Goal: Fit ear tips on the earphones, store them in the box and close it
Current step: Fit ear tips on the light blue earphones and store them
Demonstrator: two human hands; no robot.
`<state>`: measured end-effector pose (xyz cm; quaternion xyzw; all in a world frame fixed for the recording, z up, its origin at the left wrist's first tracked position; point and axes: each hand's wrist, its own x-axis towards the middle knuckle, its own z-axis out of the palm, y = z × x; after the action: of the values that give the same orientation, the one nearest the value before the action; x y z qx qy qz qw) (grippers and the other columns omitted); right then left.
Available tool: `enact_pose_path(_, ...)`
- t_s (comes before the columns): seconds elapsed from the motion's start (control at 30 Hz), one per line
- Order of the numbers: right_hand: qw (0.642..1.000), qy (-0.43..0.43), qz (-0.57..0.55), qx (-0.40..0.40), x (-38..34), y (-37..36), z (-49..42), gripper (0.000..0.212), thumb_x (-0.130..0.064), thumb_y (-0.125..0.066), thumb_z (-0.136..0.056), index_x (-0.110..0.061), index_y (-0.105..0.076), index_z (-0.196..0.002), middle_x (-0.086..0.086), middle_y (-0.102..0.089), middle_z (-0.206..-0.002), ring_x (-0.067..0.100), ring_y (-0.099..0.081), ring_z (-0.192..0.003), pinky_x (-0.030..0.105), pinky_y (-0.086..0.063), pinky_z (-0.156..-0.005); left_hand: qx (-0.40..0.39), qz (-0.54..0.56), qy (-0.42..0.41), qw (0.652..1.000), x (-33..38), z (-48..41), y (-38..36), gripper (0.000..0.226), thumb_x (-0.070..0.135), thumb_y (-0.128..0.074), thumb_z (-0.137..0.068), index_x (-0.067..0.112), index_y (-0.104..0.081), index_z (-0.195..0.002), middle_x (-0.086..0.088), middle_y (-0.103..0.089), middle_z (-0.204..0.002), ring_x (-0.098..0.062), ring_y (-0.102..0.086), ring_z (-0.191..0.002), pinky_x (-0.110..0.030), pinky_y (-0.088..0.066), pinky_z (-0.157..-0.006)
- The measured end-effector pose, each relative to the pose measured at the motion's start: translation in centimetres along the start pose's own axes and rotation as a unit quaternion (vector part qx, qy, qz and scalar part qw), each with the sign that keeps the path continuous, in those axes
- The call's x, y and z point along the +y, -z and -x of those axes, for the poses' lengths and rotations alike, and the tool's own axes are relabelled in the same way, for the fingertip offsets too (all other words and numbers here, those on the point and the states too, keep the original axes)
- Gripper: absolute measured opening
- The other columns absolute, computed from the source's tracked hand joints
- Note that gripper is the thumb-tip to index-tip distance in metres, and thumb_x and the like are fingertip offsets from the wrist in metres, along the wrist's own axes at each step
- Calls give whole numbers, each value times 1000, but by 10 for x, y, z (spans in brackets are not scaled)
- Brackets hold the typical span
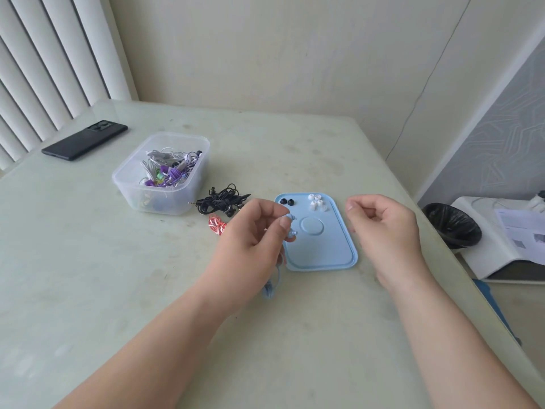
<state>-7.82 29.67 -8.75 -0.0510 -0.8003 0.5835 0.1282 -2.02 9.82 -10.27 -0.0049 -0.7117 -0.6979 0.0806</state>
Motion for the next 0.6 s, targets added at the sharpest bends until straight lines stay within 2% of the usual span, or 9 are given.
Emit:
enact_pose_path(0.07, 999, 8, 51, -18, 5, -3, -8, 9, -20, -69, -93, -26, -75, -92, -13, -73, -85, 2, -68, -79, 19, -52, -72, 0, 29, 19, 999, -1, -1, 1, 7, 18, -63, -104, 11, -65, -103, -7, -75, -87, -21, -59, -58, -29, -50, -57)
enact_pose_path(0.17, 987, 27, 146, -59, 5, -13, -25, 9, -20, -67, -94, -23, -74, -90, -12, -71, -84, 9, -67, -79, 19, -49, -67, 9, 53, 43, 998, -4, -3, 3, 9, 18, -64, -103, 9, -66, -103, -4, -76, -85, -18, -57, -58, -28, -49, -56)
enact_pose_path(0.27, 972, 35, 217, -82, 8, -23, -42, 13, -23, -67, -93, -19, -75, -83, -6, -73, -78, 21, -68, -78, 30, -54, -71, 8, 66, 49, 997, -5, -3, 3, 10, 19, -65, -102, 8, -67, -103, -4, -76, -85, -18, -57, -59, -27, -51, -58)
enact_pose_path(0.33, 966, 31, 240, -91, 11, -27, -50, 16, -29, -69, -92, -19, -75, -81, -2, -74, -77, 24, -69, -80, 37, -57, -76, 8, 70, 50, 996, -5, -4, 2, 10, 18, -65, -102, 8, -67, -103, -4, -77, -85, -18, -58, -60, -28, -51, -58)
enact_pose_path(0.43, 958, 41, 267, -97, 16, -30, -55, 21, -31, -68, -91, -18, -72, -75, 4, -71, -73, 27, -64, -69, 43, -57, -72, 13, 82, 53, 995, -5, -5, 3, 11, 17, -65, -102, 7, -68, -105, -4, -77, -85, -19, -59, -62, -28, -52, -60)
enact_pose_path(0.5, 956, 58, 274, -90, 19, -29, -54, 20, -29, -69, -90, -19, -71, -73, 2, -70, -71, 27, -64, -69, 43, -57, -71, 18, 91, 57, 994, -6, -6, 4, 11, 17, -66, -102, 7, -68, -105, -5, -77, -86, -20, -61, -64, -27, -53, -61)
enact_pose_path(0.6, 952, 88, 280, -83, 22, -27, -50, 14, -23, -70, -91, -23, -73, -77, -7, -67, -84, 19, -63, -75, 41, -57, -75, 18, 106, 61, 992, -7, -6, 4, 12, 16, -66, -102, 5, -68, -105, -6, -78, -87, -19, -62, -66, -26, -53, -62)
